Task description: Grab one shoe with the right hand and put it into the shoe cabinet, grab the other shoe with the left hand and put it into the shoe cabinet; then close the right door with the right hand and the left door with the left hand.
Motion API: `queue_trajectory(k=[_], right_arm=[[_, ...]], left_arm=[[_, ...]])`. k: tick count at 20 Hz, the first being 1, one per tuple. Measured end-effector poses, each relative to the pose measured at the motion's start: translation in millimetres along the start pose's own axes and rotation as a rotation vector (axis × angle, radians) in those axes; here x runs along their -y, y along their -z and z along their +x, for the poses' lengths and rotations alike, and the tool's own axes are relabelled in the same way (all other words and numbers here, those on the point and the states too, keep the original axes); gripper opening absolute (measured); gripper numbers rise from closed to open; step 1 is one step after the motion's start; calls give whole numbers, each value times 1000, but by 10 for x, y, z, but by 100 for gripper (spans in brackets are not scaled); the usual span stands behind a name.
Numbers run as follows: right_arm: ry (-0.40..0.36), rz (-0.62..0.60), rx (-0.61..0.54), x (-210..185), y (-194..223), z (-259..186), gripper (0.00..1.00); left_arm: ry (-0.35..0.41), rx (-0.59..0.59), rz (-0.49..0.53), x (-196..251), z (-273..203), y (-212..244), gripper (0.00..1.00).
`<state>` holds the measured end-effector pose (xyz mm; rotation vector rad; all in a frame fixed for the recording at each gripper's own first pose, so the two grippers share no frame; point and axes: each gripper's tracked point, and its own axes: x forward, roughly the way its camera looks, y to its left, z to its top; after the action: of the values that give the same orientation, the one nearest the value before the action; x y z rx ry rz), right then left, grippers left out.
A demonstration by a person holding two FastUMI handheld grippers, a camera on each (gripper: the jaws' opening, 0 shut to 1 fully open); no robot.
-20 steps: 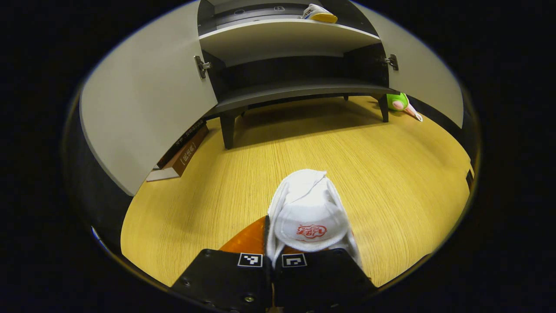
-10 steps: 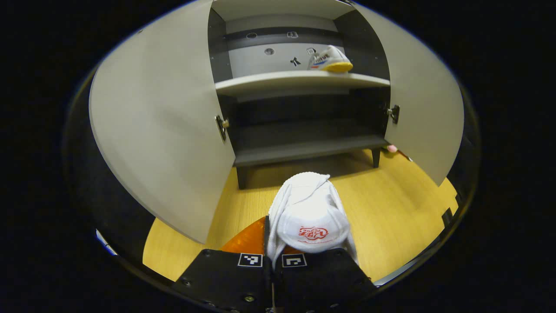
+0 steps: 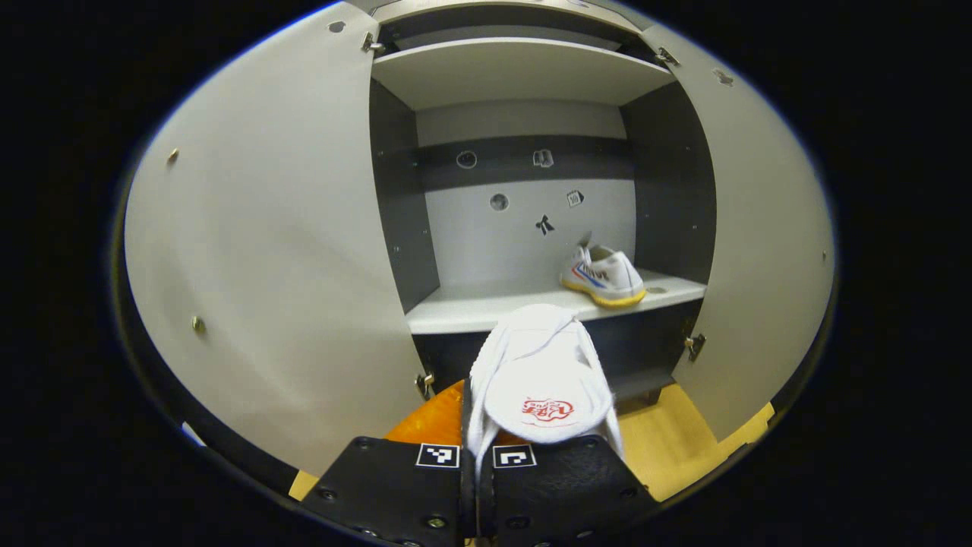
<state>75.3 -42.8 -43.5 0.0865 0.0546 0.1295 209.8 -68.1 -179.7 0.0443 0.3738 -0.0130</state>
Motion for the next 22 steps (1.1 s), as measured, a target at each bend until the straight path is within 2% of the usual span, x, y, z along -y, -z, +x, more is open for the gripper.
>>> queue_trajectory(k=[1, 3, 9, 18, 22], right_arm=[[-9, 4, -1, 7, -1, 7, 100], [-23, 7, -5, 16, -12, 118, 100], [-38, -4, 7, 72, -93, 148, 100], [-1, -36, -24, 208, -50, 147, 100], [12, -26, -48, 259, 31, 139, 100]], left_arm=[[-2, 27, 3, -23, 56, 81, 2], [-14, 68, 25, -42, 165, -109, 2], [-39, 80, 14, -84, 142, -149, 2], [-109, -40, -21, -89, 108, -39, 2], [-99, -89, 12, -82, 177, 41, 3]])
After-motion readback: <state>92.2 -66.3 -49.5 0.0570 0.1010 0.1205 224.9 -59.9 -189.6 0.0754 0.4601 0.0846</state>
